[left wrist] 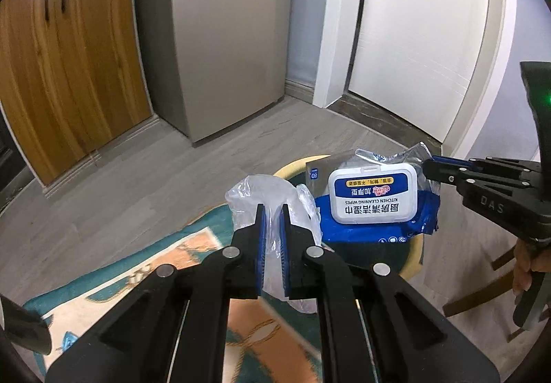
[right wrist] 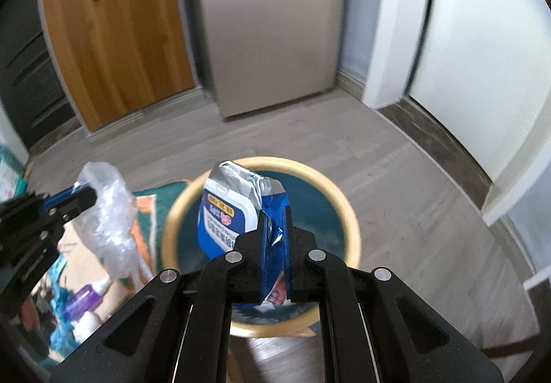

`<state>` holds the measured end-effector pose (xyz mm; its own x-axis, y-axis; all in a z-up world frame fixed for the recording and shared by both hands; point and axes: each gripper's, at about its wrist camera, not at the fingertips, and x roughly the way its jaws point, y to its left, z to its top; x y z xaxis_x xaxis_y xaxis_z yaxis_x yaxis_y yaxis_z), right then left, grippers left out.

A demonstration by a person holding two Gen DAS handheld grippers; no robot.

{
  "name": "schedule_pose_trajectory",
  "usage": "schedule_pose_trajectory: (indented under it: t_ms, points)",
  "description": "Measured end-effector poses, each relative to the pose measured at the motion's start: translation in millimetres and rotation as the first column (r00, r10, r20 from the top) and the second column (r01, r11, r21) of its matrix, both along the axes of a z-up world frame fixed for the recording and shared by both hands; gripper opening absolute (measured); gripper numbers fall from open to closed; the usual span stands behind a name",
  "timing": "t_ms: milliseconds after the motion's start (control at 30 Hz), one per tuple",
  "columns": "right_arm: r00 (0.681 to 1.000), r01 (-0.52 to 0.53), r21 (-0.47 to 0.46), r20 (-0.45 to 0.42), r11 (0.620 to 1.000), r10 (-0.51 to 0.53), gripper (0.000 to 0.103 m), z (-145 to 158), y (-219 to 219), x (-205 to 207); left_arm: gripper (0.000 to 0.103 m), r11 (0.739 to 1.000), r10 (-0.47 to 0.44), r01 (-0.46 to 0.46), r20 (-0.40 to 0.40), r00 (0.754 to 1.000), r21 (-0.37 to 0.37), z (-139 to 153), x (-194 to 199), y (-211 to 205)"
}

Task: Collect trash
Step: 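Carry the wipes pack and plastic bag over the teal bin and release both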

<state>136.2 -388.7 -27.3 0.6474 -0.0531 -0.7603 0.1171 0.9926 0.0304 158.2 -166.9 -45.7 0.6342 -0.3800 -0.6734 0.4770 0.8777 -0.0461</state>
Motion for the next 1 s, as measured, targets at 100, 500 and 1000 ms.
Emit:
schedule_pose_trajectory:
  t_ms: [100, 500, 1000]
  points:
    - [0.998, 0.045, 0.007, -0.031, 0.999, -0.045, 0.009, -9.0, -14.3, 0.7, 0.007, 1.000, -0.028, 0.028, 0.000, 1.000, 0.005, -5.7, 0.7, -16.2]
    - [0.981, 0.045, -0.053, -0.187, 0.998, -0.054, 0.009, -45.4, -17.7, 5.3, 0.008, 0.992, -0.085, 0.088, -0.046, 0.995, 0.090, -39.9, 7.9, -58.6]
    - [0.972, -0.013, -0.117, -0.233, 0.993, -0.015, 0.009, -60.4, -5.6, 8.5, 0.057, 0.991, -0.081, 0.085, -0.039, 0.996, 0.103, -40.2, 10.7, -55.6]
